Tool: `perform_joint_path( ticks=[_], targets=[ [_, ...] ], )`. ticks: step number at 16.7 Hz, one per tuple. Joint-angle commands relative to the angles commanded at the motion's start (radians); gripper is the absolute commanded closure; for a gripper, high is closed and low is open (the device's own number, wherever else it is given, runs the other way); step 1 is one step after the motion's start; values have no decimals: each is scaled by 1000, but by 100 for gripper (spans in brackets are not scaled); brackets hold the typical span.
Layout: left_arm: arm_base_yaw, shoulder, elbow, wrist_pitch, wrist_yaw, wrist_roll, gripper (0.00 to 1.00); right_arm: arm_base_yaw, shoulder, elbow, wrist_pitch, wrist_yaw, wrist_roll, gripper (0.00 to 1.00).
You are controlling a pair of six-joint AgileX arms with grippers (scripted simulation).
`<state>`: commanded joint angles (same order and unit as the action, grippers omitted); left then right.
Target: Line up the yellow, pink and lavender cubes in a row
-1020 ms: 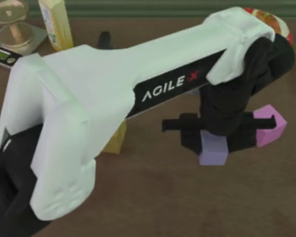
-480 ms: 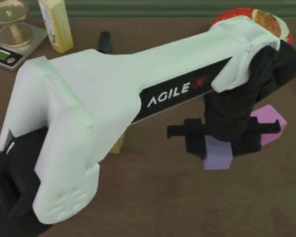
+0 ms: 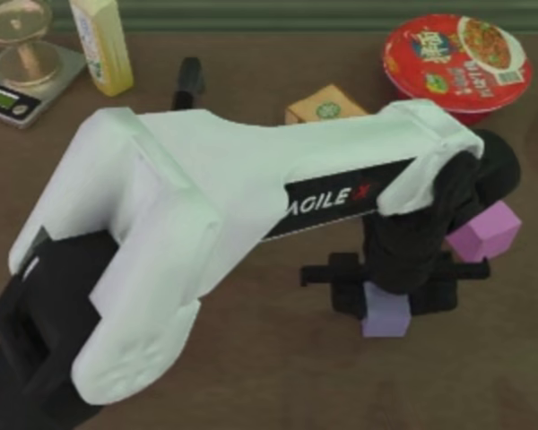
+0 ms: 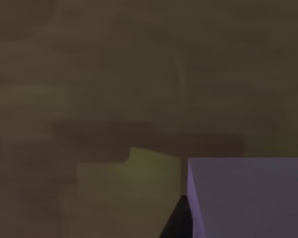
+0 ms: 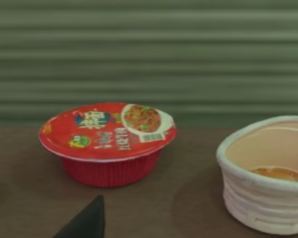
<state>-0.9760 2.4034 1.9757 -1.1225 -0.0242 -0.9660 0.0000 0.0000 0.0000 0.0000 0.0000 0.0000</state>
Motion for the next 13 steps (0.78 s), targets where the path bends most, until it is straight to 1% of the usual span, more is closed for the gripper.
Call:
perform_joint_path(
  ticks=[3,13],
  targets=[
    [0,0,0,0,0,0,100,0,0,0,0,0,0,0],
    [0,0,0,0,0,0,25,0,0,0,0,0,0,0]
  ],
)
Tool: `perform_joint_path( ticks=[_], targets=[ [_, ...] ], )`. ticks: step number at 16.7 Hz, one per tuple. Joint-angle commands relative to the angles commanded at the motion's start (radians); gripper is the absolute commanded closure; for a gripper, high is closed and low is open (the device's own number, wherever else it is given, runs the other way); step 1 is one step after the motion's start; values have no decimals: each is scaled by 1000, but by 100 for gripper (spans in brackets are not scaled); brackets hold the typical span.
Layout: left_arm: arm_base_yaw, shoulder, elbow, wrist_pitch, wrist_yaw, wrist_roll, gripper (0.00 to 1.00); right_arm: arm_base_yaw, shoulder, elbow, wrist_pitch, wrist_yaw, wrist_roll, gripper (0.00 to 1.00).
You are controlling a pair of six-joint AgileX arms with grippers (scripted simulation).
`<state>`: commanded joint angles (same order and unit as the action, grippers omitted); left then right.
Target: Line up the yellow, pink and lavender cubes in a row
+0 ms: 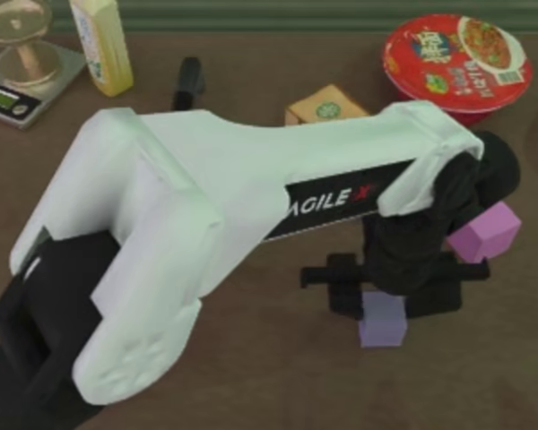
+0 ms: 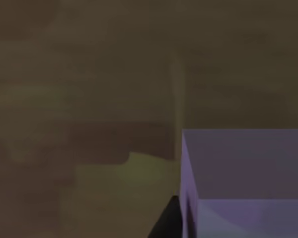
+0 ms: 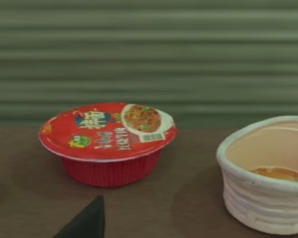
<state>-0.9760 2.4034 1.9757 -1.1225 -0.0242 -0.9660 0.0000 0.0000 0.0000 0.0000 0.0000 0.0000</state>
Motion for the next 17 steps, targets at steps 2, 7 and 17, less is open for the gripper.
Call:
perform_joint_path(
  ticks=[2,7,17],
  targets=[
    [0,0,0,0,0,0,10,0,0,0,0,0,0,0],
    [0,0,0,0,0,0,0,0,0,0,0,0,0,0],
    [10,-8,106,-120,0,-9,0,0,0,0,0,0,0,0]
  ],
)
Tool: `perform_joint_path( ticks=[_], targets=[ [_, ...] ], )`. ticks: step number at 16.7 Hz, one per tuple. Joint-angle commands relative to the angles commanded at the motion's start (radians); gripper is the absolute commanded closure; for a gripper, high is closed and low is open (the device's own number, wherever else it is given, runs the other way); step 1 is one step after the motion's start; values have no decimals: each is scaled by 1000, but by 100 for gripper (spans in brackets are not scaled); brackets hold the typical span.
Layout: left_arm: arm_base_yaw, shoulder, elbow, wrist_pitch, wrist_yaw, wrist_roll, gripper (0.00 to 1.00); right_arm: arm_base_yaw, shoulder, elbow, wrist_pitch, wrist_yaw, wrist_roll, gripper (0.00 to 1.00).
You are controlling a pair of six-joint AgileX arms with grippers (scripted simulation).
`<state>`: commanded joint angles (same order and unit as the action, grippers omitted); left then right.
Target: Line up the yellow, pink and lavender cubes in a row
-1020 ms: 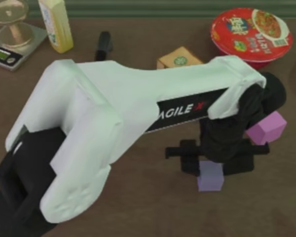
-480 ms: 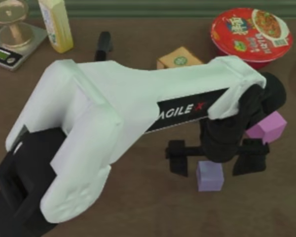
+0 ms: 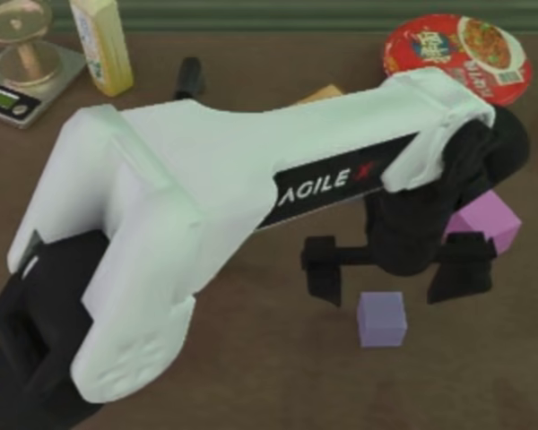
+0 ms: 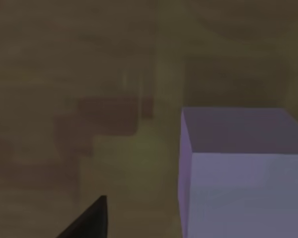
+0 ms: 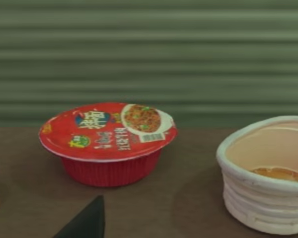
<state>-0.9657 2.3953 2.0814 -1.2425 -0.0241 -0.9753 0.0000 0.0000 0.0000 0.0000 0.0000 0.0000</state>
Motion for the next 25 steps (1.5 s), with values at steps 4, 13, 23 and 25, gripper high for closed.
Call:
perform_joint_path(
  ticks=[4,13,23,25],
  targets=[
    [4,-19,113,-129,0,3,0,0,0,0,0,0,0,0],
    [52,-121,21,-73,-5,18,0,15,86,87,-61,-2,-11,0],
    [466,-1050,-819,419,-16,247,0,105,886,740,-518,3,-99,0],
    [560,-1288,-1041,543,-15,335,0,127,1097,888,-630,5,-121,0]
  ],
)
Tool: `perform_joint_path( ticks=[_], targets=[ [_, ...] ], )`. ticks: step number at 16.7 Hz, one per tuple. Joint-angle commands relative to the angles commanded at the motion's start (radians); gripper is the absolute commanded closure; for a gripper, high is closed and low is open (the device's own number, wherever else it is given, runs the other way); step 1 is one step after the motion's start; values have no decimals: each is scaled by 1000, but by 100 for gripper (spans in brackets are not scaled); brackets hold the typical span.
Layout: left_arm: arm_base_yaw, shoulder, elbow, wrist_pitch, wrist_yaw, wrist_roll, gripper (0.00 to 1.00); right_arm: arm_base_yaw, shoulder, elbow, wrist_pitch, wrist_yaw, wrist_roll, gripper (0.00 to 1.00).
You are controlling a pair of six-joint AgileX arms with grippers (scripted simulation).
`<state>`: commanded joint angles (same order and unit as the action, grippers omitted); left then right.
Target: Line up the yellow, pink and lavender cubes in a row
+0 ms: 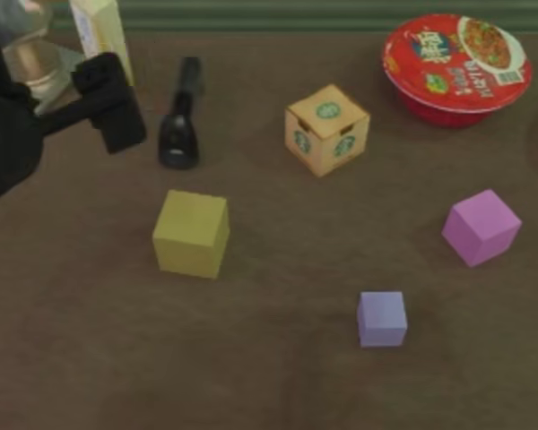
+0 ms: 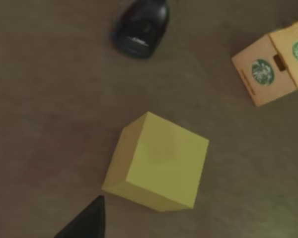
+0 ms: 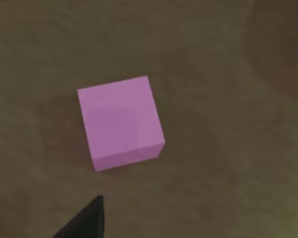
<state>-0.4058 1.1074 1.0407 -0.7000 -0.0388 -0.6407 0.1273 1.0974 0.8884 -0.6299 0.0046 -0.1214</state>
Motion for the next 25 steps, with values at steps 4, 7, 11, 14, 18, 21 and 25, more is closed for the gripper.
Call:
perform_joint_path(
  ticks=[4,7,11,14,18,21,25],
  targets=[
    [166,-420,-408,239,7,201,0,43,393,285,-215,3,-42,0],
    [270,-678,-660,407,15,358,0,71,627,471,-350,3,-67,0],
    [372,-957,-910,591,29,534,0,100,851,673,-480,0,-93,0],
    [415,-1078,-1015,677,37,618,0,113,950,766,-533,-2,-104,0],
    [426,-1107,-1041,700,39,641,0,116,975,789,-546,-3,-107,0],
    [426,-1107,-1041,700,39,641,0,112,980,792,-547,-2,-107,0],
    [426,-1107,-1041,700,39,641,0,115,1002,741,-473,-2,-108,0]
  ],
)
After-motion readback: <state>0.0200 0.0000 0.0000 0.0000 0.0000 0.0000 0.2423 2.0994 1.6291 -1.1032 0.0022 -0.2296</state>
